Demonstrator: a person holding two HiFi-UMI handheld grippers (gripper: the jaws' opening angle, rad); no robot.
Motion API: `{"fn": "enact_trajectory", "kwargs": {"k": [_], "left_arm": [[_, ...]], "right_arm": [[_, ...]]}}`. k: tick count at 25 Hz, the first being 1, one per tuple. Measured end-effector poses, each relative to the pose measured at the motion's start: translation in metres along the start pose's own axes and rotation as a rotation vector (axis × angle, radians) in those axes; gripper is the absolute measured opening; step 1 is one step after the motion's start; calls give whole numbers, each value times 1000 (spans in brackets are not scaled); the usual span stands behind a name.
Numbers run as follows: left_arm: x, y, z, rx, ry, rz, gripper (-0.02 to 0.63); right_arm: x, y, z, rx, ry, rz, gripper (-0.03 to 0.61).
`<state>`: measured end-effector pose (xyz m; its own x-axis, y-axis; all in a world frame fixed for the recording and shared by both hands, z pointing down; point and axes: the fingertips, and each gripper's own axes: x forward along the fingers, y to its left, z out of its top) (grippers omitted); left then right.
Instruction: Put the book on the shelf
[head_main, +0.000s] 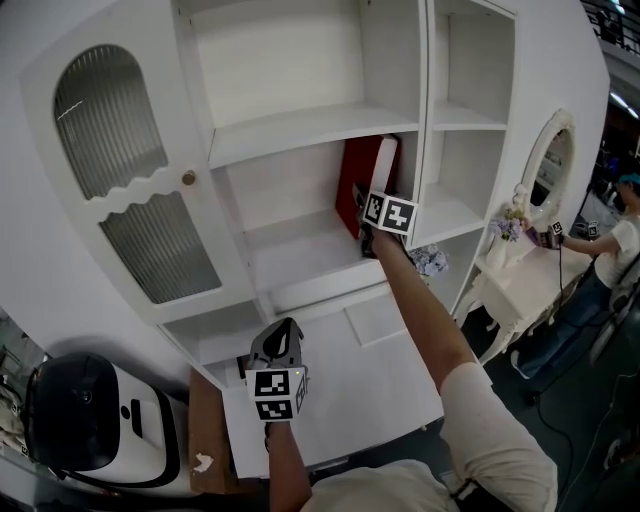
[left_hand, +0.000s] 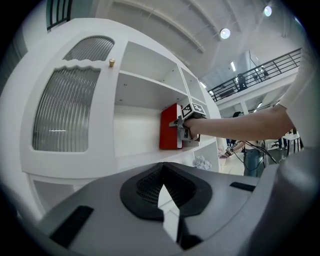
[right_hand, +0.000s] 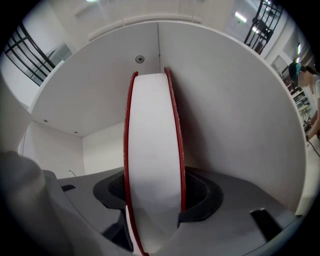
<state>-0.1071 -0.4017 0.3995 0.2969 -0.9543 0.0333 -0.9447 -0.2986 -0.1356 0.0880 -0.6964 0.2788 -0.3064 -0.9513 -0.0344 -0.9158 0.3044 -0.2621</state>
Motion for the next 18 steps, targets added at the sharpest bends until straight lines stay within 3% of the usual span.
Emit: {"fn": "enact_trajectory", "kwargs": {"k": [3,11,18], "left_arm": [[-6,1,-1,20,9,8,17],[-9,-7,-2,8,15,-4,16],[-10,-19,9,45,-1,-42,17]], "right_arm": [[-2,5,-15,-19,41,31,311],[-26,20,-18,-76,36,88,316],[-44,6,-33,-59,58,71,318]]}}
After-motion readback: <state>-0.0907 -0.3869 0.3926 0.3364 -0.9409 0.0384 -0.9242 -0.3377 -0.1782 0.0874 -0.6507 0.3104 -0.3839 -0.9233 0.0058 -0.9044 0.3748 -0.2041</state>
